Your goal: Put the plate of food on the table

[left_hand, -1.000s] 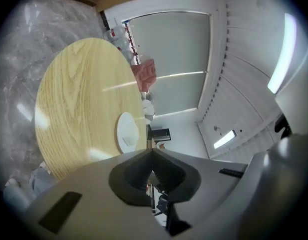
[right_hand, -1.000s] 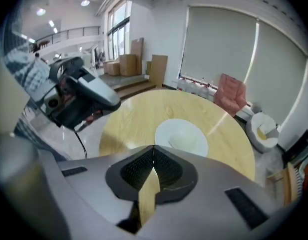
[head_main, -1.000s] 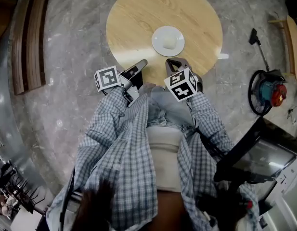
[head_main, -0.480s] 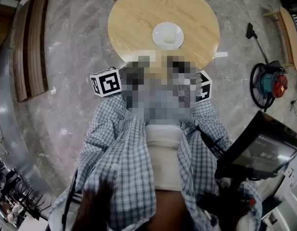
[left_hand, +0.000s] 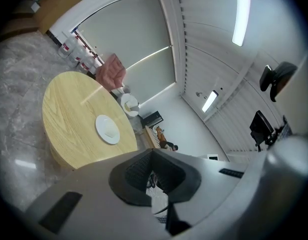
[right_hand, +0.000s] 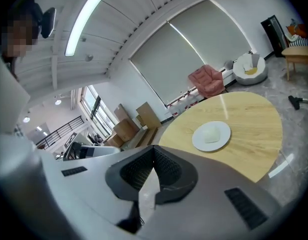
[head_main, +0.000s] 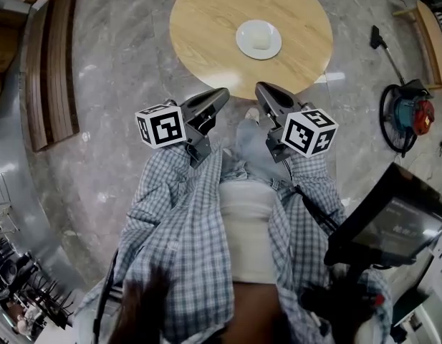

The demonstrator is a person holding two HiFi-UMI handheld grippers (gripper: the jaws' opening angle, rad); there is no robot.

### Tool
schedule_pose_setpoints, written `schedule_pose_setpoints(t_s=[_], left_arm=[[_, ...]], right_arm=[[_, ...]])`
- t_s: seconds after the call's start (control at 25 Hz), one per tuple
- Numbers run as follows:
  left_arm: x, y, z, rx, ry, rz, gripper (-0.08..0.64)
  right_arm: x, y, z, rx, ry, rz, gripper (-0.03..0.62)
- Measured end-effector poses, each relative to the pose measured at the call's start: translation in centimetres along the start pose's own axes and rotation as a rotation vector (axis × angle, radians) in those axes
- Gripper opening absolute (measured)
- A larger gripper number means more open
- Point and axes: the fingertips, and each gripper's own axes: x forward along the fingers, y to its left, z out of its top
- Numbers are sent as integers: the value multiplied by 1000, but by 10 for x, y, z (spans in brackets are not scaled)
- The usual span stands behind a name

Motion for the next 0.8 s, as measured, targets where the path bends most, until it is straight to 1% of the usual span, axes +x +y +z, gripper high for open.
schedule_pose_setpoints(t_s=[0.16, 0.36, 0.52, 0.64, 0.8], left_arm=[[-15, -8, -13, 5, -6, -7, 8], [-34, -16, -31, 31, 2, -10, 8], [-50, -24, -43, 54, -6, -16, 8], [-62, -36, -47, 125, -11, -8, 8], [-71, -58, -44, 270, -35, 0, 8]], right_arm=[[-11, 9, -11, 3, -17, -8, 8], [-24, 25, -30, 20, -42, -14, 8], [-37, 39, -47, 16, -76, -44, 8], [-51, 53, -50, -44, -123, -97, 8], [-64, 74, -44, -178, -181, -140, 8]])
